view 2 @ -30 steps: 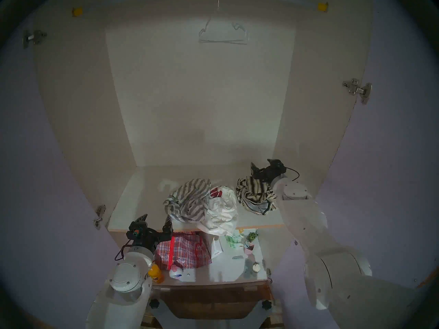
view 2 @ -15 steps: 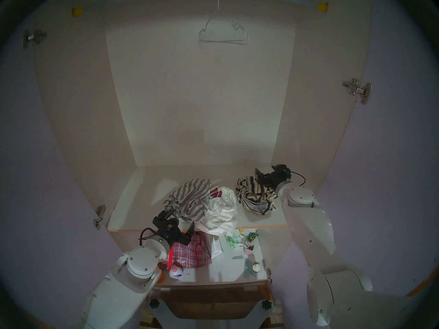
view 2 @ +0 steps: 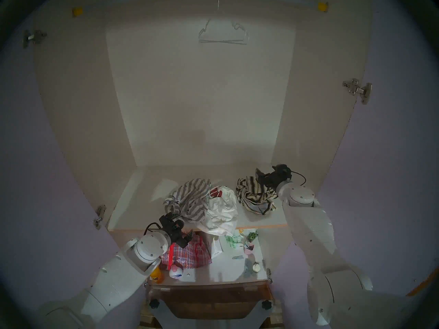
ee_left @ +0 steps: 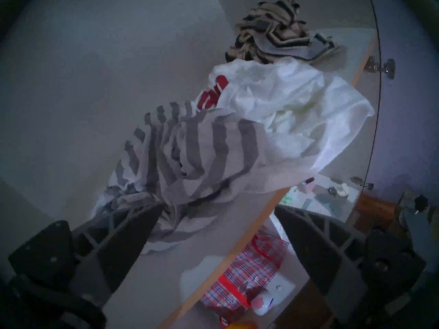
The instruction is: Sort tops into two piles: light colors and dark colors
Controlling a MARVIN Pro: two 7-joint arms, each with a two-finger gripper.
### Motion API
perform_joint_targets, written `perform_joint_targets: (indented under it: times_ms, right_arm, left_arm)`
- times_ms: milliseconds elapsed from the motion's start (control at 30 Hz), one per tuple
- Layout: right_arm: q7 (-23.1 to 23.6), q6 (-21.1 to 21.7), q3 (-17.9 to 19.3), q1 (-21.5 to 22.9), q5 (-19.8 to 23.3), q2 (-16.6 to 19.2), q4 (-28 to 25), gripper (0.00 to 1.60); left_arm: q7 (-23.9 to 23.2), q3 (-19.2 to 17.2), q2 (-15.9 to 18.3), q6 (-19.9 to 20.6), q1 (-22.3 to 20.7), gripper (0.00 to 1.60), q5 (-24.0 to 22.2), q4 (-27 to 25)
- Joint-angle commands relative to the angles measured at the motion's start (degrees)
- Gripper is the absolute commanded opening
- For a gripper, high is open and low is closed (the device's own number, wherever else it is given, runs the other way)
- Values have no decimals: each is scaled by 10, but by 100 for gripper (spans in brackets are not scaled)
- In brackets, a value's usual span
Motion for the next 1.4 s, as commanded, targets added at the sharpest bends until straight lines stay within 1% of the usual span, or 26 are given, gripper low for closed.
perform_joint_targets:
  times_ms: [0,33,67,200,300,333,367,400,533,600,633,667,700,733,767,867,967,1000,1033,1100,1200,1233,1267,1300,1333,1367]
  right_arm:
    - [1,-3,2,16,2,0,-12,160]
    - [1,-3,2,16,2,0,-12,160]
    - [0,-3,2,16,2,0,-12,160]
    - [0,-3,2,16,2,0,-13,160]
    - [0,-3,2,16,2,0,-13,160]
    - [0,-3,1,16,2,0,-12,160]
    - [0,-3,1,16,2,0,-12,160]
    - [0,-3,1,16,2,0,-12,160]
    - [0,-3,1,16,2,0,-12,160]
    - [0,-3,1,16,2,0,-13,160]
    - [0,-3,2,16,2,0,-13,160]
    - [0,-2,2,16,2,0,-13,160]
    - [0,-2,2,16,2,0,-14,160]
    - [0,-2,2,16,2,0,-14,160]
    - [0,-2,2,16,2,0,-14,160]
    - [0,-2,2,16,2,0,-14,160]
    - [0,-2,2,16,2,0,-14,160]
    - [0,-2,2,16,2,0,-14,160]
    - [0,-2,2,16,2,0,-14,160]
    - [0,-2,2,16,2,0,-14,160]
    - [0,-2,2,16,2,0,-14,160]
    - [0,-2,2,16,2,0,-14,160]
    - [0,-2,2,16,2,0,-14,160]
    - [0,-2,2,16,2,0,-14,160]
    - [0,-2,2,16,2,0,-14,160]
    - [0,-2,2,16,2,0,-14,160]
  left_arm:
    - [-7,-1,-22,-14,-56,160,14,-5]
    - [-11,11,-21,-15,-74,160,14,8]
    - [-18,20,-27,-16,-90,160,31,26]
    - [-34,63,-35,-26,-135,160,51,87]
    - [-31,80,-46,-34,-154,160,48,118]
    - [-25,92,-45,-33,-163,160,57,128]
    - [-25,92,-45,-33,-163,160,57,128]
    - [-26,113,-45,-40,-178,160,71,147]
    - [-17,136,-58,-48,-205,160,72,183]
    - [-14,142,-61,-43,-212,160,75,190]
    - [-16,150,-64,-46,-223,135,73,203]
    - [-13,152,-66,-47,-225,73,68,209]
    - [-10,155,-66,-47,-228,61,69,213]
    - [-7,153,-67,-48,-228,19,67,216]
    - [-6,150,-67,-47,-227,0,63,217]
    - [-12,145,-59,-40,-225,0,60,209]
    - [-10,143,-53,-42,-222,0,59,205]
    - [-23,140,-47,-38,-220,0,53,197]
    - [-36,145,-39,-38,-219,0,55,190]
    - [-51,144,-33,-31,-214,0,48,181]
    - [-96,152,-21,-22,-213,0,44,169]
    - [-96,152,-21,-22,-213,0,44,169]
    - [-102,147,-21,-22,-208,75,45,166]
    - [-105,145,-22,-20,-207,102,46,165]
    - [-105,145,-22,-20,-207,102,46,165]
    - [-108,149,-21,-22,-209,118,52,166]
